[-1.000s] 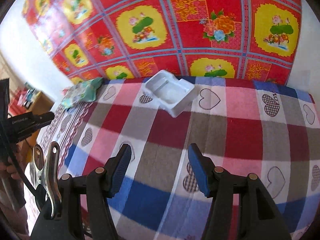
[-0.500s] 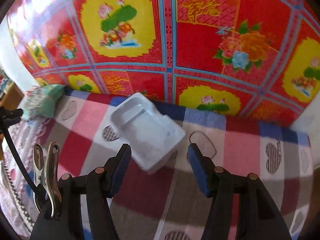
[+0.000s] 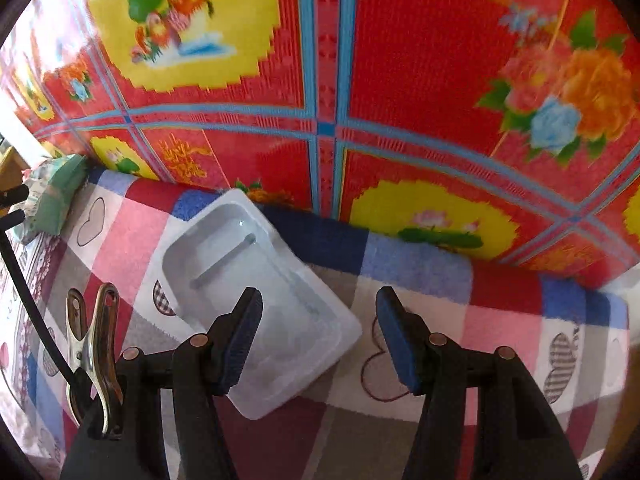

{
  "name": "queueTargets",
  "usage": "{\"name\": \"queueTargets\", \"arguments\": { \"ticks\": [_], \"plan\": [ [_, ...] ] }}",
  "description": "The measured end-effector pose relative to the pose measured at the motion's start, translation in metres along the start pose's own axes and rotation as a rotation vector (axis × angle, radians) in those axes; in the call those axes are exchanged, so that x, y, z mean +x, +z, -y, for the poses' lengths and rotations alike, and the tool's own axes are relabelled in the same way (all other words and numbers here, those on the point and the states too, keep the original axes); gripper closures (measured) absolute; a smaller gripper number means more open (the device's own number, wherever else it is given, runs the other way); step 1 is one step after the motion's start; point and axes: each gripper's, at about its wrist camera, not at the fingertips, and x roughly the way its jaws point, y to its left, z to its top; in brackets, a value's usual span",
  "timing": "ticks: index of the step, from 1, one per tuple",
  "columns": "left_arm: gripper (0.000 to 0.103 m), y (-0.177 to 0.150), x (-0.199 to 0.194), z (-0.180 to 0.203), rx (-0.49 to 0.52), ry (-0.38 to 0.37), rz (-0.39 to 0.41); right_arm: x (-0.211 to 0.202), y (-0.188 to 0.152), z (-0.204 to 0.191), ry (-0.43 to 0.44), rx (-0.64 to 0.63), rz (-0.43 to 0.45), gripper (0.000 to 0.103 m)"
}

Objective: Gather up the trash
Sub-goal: 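Move the right tool toward the white plastic tray while the left tool approaches the silver tube, then grasp the white plastic tray with the right tool while the left tool grasps the silver tube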

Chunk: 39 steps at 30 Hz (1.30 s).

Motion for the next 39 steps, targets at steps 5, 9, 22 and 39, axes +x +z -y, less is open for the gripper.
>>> {"name": "queueTargets", "arguments": {
  "ticks": [5, 9, 22, 39],
  "plan": [
    [0.043, -0.014, -0.011, -0.008, -0.003, -0.032, -0.045, 0.000, -0.008, 0.000, 0.028, 0.054, -0.016, 0.043],
    [0.043, -0.011, -0.002, -0.017, -0.056, -0.076, -0.074, -0.001, -0.016, 0.000, 0.030, 0.098, -0.014, 0.043],
    [0.043, -0.010, -0.002, -0.038, -0.104, -0.076, -0.059, -0.008, -0.042, -0.036, 0.101, 0.122, -0.022, 0.043],
    [0.049, 0.054, -0.042, -0.114, 0.147, 0.206, -0.003, -0.005, -0.027, -0.039, 0.082, 0.117, -0.024, 0.044]
  ]
}}
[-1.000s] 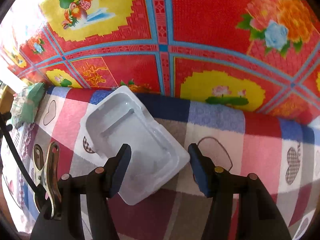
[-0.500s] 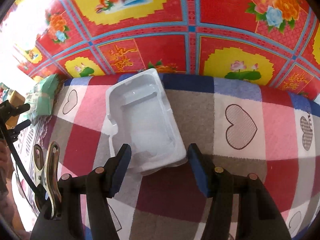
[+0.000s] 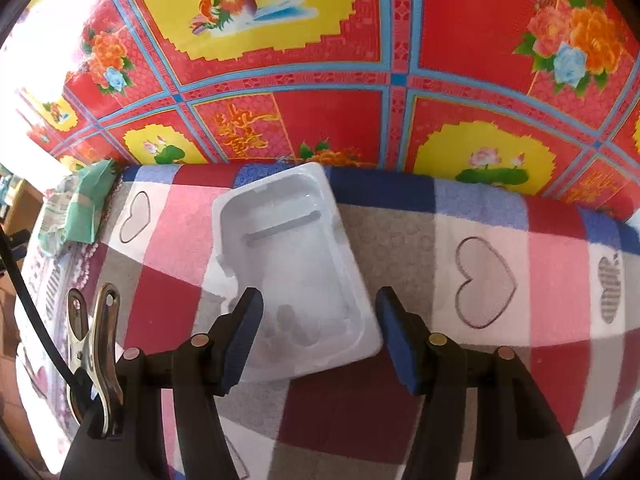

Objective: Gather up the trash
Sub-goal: 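Grasp the white plastic tray with the right tool while the left tool grasps the silver tube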

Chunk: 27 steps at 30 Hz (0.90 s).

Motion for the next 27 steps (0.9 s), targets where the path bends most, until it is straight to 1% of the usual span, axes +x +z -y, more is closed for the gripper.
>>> {"name": "queueTargets", "arguments": {
  "ticks": [2, 4, 6, 8, 10, 13, 18, 20, 23, 26, 27],
  "plan": [
    [0.050, 0.008, 0.007, -0.010, 0.021, 0.040, 0.003, 0.003, -0.002, 0.001, -0.006, 0.012, -0.009, 0.046],
    [0.053, 0.017, 0.019, -0.018, 0.048, 0.072, -0.010, 0.005, -0.003, 0.002, -0.009, 0.018, -0.007, 0.048],
    [0.054, 0.024, 0.034, -0.021, 0.092, 0.092, -0.036, 0.006, -0.003, 0.001, -0.011, 0.018, -0.007, 0.048],
    [0.054, 0.028, 0.047, -0.023, 0.112, 0.105, -0.065, 0.006, -0.003, 0.000, -0.016, 0.017, -0.004, 0.048],
    [0.054, 0.032, 0.055, -0.027, 0.102, 0.098, -0.088, 0.007, -0.004, 0.000, -0.023, 0.019, -0.002, 0.048],
    [0.054, 0.037, 0.062, -0.029, 0.099, 0.049, -0.106, 0.007, -0.005, -0.002, -0.035, 0.027, 0.008, 0.048],
    [0.054, 0.041, 0.077, -0.028, 0.147, 0.070, -0.133, 0.011, -0.004, -0.008, -0.043, 0.021, 0.002, 0.048],
    [0.053, 0.042, 0.078, -0.026, 0.171, 0.084, -0.105, 0.013, -0.003, -0.010, -0.048, 0.014, -0.001, 0.048],
    [0.052, 0.043, 0.080, -0.024, 0.163, 0.073, -0.096, 0.015, -0.001, -0.014, -0.062, -0.002, -0.008, 0.047],
    [0.051, 0.046, 0.081, -0.026, 0.178, 0.073, -0.091, 0.018, 0.000, -0.018, -0.079, -0.018, -0.010, 0.046],
    [0.053, 0.047, 0.085, -0.031, 0.180, 0.071, -0.086, 0.019, 0.001, -0.019, -0.082, -0.019, -0.009, 0.046]
  ]
}}
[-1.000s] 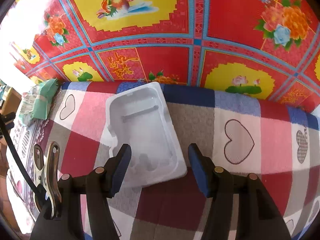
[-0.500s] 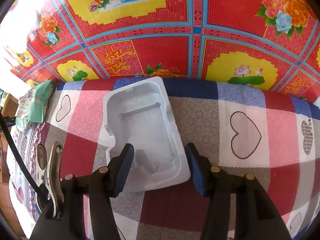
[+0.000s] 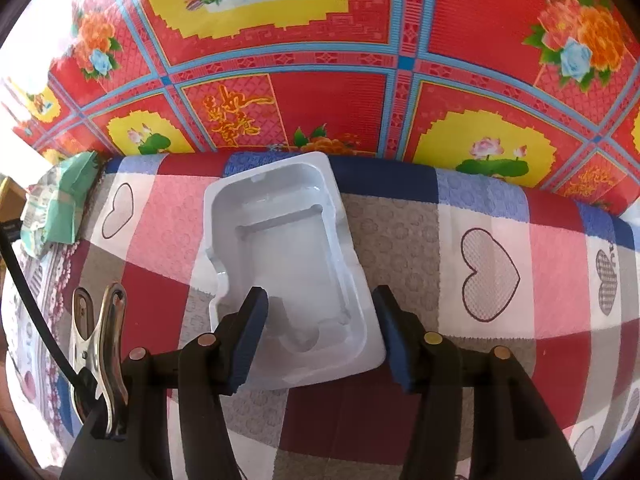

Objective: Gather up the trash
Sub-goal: 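Grasp the white plastic tray with the right tool while the left tool grasps the silver tube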

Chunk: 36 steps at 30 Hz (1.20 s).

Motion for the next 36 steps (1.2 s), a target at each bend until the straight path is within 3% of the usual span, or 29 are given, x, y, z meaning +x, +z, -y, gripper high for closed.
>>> {"name": "queueTargets", "arguments": {
  "ticks": [2, 5, 7, 10, 19, 20, 21, 31, 34, 36],
  "plan": [
    [0.061, 0.000, 0.000, -0.001, 0.008, -0.007, 0.016, 0.002, 0.002, -0.003, -0.001, 0.003, 0.000, 0.046],
    [0.062, 0.002, 0.000, 0.004, 0.011, 0.000, 0.022, 0.001, 0.003, -0.002, -0.005, 0.009, 0.007, 0.050],
    [0.062, -0.001, -0.001, 0.007, 0.005, -0.004, 0.023, 0.001, 0.003, 0.000, -0.029, 0.008, 0.013, 0.072],
    [0.063, -0.011, -0.006, 0.013, -0.007, -0.021, 0.025, -0.001, 0.002, 0.011, -0.017, 0.061, 0.015, 0.089],
    [0.065, -0.052, -0.040, 0.002, -0.069, -0.060, 0.049, -0.021, -0.023, 0.027, 0.007, 0.192, 0.058, 0.091],
    [0.076, -0.055, -0.043, 0.002, -0.073, -0.065, 0.050, -0.024, -0.026, 0.027, 0.009, 0.199, 0.060, 0.091],
    [0.098, -0.060, -0.047, 0.002, -0.075, -0.075, 0.048, -0.027, -0.031, 0.027, 0.012, 0.209, 0.062, 0.091],
    [0.094, -0.096, -0.070, 0.006, -0.079, -0.084, 0.038, -0.051, -0.070, 0.026, 0.076, 0.274, 0.075, 0.091],
    [0.078, -0.083, -0.075, 0.000, -0.068, -0.069, 0.036, -0.052, -0.078, 0.022, 0.088, 0.279, 0.064, 0.091],
    [0.057, -0.071, -0.069, 0.000, -0.041, -0.067, 0.024, -0.053, -0.081, 0.017, 0.099, 0.276, 0.064, 0.091]
  ]
}}
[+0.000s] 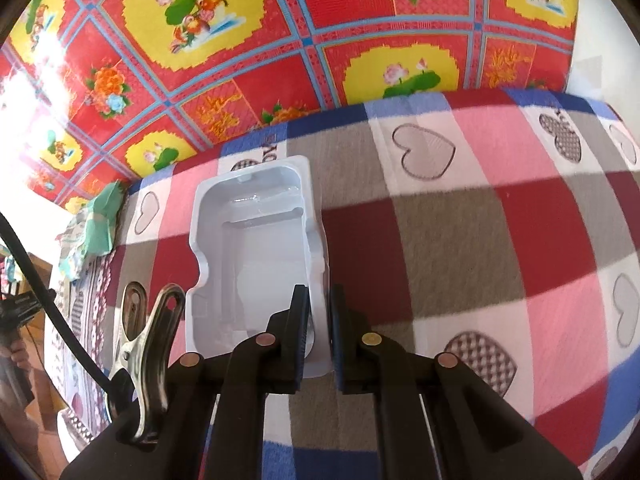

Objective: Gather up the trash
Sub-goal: 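Grasp the white plastic tray with the right tool while the left tool grasps the silver tube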

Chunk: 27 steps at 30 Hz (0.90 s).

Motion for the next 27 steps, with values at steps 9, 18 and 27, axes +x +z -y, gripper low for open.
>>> {"name": "queueTargets", "arguments": {
  "ticks": [9, 18, 27],
  "plan": [
    [0.054, 0.024, 0.045, 0.005, 0.104, 0.065, -0.087, -0.003, -0.007, -0.010, -0.012, -0.036, -0.008, 0.091],
    [0.044, 0.038, 0.056, -0.005, 0.078, 0.056, -0.053, 0.003, -0.005, -0.003, -0.035, -0.017, -0.030, 0.091],
    [0.065, 0.032, 0.054, 0.023, 0.144, 0.027, -0.040, 0.007, -0.008, -0.005, -0.031, -0.010, -0.030, 0.091]
  ]
}}
